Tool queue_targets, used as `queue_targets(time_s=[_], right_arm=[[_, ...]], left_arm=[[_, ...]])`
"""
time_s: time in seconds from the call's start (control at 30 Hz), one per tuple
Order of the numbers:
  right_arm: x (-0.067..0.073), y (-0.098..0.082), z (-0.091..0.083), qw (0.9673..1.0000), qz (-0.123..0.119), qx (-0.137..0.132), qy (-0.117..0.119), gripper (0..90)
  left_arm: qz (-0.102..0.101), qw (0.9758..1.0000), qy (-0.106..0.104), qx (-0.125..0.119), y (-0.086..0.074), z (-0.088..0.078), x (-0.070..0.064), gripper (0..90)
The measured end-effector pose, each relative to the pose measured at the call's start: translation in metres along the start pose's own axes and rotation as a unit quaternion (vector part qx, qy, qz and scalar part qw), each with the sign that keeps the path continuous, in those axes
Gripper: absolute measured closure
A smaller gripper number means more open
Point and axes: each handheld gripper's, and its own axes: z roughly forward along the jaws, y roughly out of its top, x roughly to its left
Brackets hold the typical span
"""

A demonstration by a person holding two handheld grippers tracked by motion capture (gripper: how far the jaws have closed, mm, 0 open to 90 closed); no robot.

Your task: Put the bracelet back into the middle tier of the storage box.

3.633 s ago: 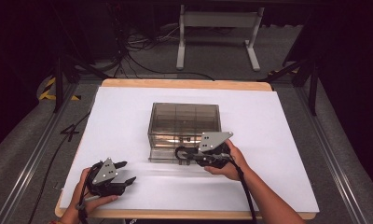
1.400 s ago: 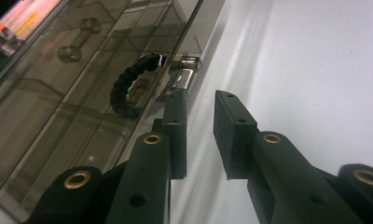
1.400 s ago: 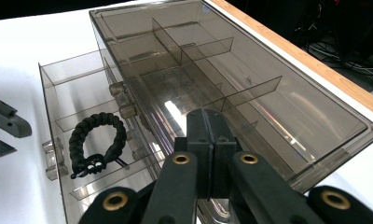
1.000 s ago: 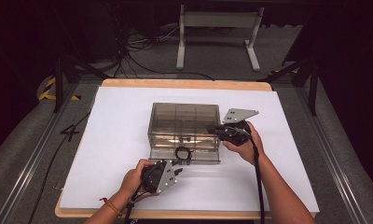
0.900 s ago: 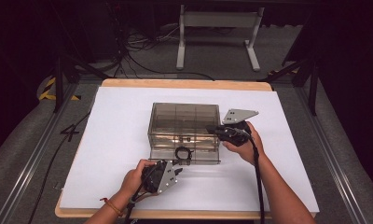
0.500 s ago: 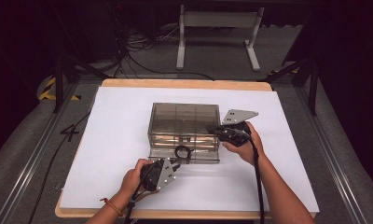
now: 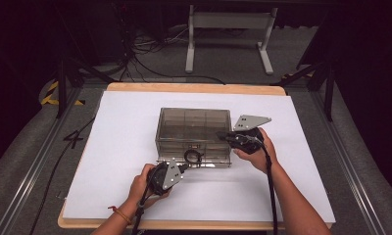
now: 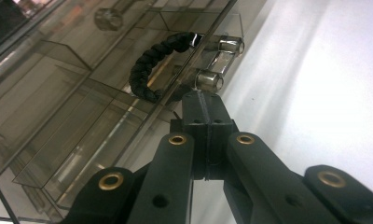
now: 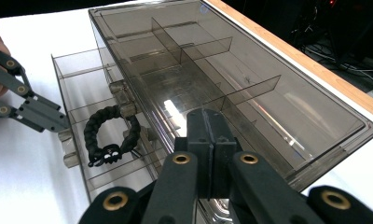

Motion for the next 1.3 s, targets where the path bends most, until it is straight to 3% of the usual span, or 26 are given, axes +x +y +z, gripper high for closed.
queue_targets(time_s=[0.23,0.47,1.03,1.17,1.3], right_arm=[[0.001,0.0,0.0,1.0,0.0,0.002,-0.003,90.0],[0.001,0.001,0.001,1.0,0.0,0.004,-0.006,90.0],[0.002,0.002,0.002,0.9999,0.001,0.007,-0.008,90.0],[0.002,0.002,0.002,0.9999,0.002,0.006,-0.008,90.0],[0.002,0.002,0.002,0.9999,0.001,0.006,-0.011,90.0]], left_arm=[[-0.036,0.9992,-0.01,-0.015,0.003,-0.001,0.008,90.0],[-0.047,0.9988,-0.004,-0.015,0.006,0.003,0.011,90.0],[-0.048,0.9986,0.015,-0.015,0.008,0.015,0.017,90.0],[-0.038,0.9988,0.028,-0.011,0.008,0.02,0.017,90.0],[-0.043,0.9982,0.038,-0.016,0.007,0.024,0.019,90.0]])
